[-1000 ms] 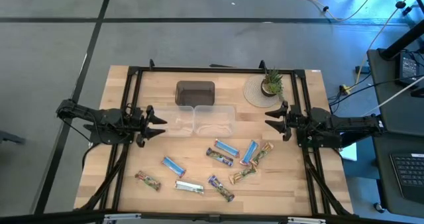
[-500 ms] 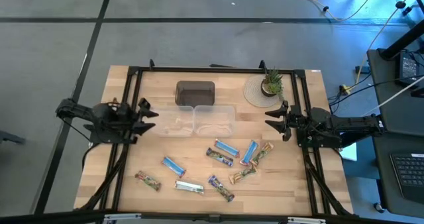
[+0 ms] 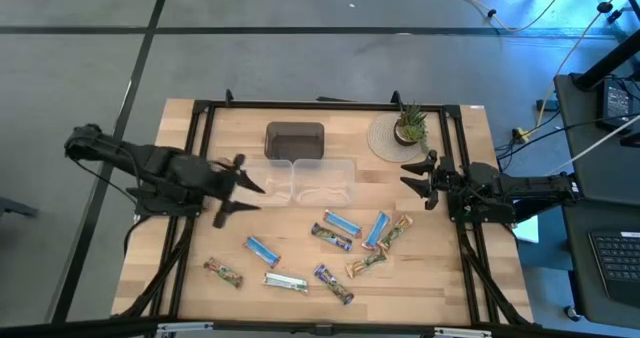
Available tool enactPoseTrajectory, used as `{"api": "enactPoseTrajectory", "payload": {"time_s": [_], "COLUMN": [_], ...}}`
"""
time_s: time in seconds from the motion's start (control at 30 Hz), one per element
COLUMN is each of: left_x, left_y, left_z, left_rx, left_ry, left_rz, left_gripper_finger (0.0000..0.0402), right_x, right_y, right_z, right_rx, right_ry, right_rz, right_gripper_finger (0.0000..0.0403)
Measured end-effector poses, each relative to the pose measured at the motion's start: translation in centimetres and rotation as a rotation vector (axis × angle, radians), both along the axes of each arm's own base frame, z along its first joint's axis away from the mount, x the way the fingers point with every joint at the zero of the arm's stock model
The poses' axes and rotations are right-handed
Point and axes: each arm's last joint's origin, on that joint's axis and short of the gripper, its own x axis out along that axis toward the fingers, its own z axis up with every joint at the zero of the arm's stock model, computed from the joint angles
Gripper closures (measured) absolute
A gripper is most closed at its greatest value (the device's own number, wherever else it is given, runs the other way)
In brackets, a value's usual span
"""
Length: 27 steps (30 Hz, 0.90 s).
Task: Pick and place Granola Bars by type
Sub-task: Put the red granola bar into the black bin
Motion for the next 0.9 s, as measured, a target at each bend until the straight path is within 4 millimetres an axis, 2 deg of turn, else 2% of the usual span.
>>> {"api": "enactPoseTrajectory", "payload": {"time_s": [0.13, 0.27, 0.57, 0.9], "left_x": [2.7, 5.0, 8.3, 10.2], "left_y": [-1.8, -3.9, -7.8, -9.7], "left_z": [0.8, 0.1, -4.9, -10.2], "left_rx": [0.067, 0.121, 0.081, 0.131], "left_ry": [0.302, 0.512, 0.739, 0.917], "left_rz": [-0.024, -0.041, 0.05, 0.123], "left_gripper_finger": [0.0208, 0.0208, 0.0208, 0.0208], "right_x": [0.0, 0.0, 0.0, 0.0], "right_y": [0.0, 0.0, 0.0, 0.0], "right_z": [0.0, 0.0, 0.0, 0.0], "right_rx": [0.0, -0.001, -0.003, -0.003], "right_ry": [0.0, 0.001, 0.001, 0.001], "right_rz": [0.0, 0.0, 0.0, 0.0], "right_gripper_finger": [0.0192, 0.0192, 0.0192, 0.0192]}}
